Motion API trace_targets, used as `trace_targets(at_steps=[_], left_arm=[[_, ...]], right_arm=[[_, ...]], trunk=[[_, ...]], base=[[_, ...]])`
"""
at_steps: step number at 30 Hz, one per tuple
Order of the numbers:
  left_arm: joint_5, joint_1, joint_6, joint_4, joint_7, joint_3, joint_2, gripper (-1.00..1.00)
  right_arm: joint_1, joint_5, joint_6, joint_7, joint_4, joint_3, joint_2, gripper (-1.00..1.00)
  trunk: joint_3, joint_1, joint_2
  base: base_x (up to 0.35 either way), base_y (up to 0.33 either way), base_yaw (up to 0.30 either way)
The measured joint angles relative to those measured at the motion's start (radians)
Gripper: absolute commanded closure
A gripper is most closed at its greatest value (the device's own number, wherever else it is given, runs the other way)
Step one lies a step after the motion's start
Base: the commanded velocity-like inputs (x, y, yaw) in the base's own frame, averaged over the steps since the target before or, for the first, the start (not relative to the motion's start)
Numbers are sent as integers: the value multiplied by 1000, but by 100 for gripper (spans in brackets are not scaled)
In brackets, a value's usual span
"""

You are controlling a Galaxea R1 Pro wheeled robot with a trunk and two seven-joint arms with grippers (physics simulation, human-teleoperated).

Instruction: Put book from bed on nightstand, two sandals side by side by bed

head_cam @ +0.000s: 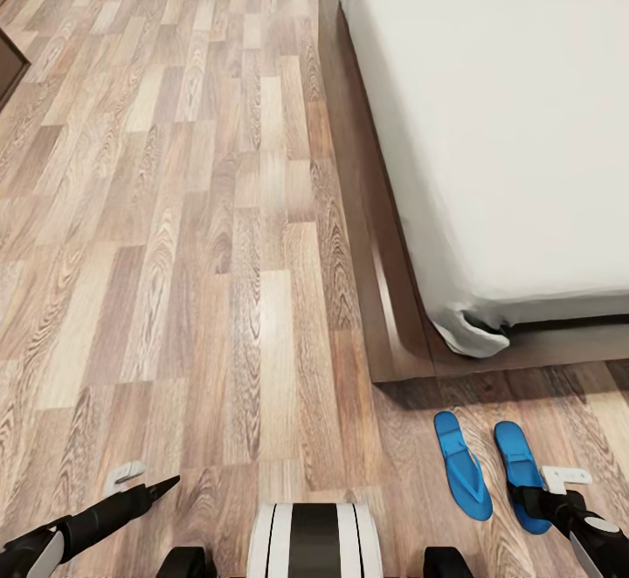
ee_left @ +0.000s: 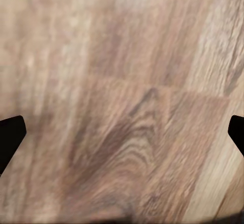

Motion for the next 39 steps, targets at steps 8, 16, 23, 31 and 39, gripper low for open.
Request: trace_targets(at_steps=[8, 16, 23, 31, 39], left_arm=[[2, 0, 0, -1, -1, 3, 0, -100], [13, -8, 28, -118, -16, 5, 0, -100], [154, -11, 108, -227, -16, -4, -15, -100], [161, -11, 115, -251, -158, -5, -20, -100], [158, -11, 110, -253, -238, -3, -13, -100]], right_arm=[[0, 0, 0, 0, 0, 0, 0, 100], [0, 0, 0, 0, 0, 0, 0, 100], [0, 0, 0, 0, 0, 0, 0, 100], [0, 0, 0, -1, 0, 0, 0, 100], [0, 0, 0, -1, 0, 0, 0, 100]], trunk=[[0, 0, 0], [0, 0, 0], [0, 0, 0], [0, 0, 0], [0, 0, 0]], base=[[0, 0, 0], [0, 0, 0], [0, 0, 0], [0, 0, 0], [91, 0, 0]])
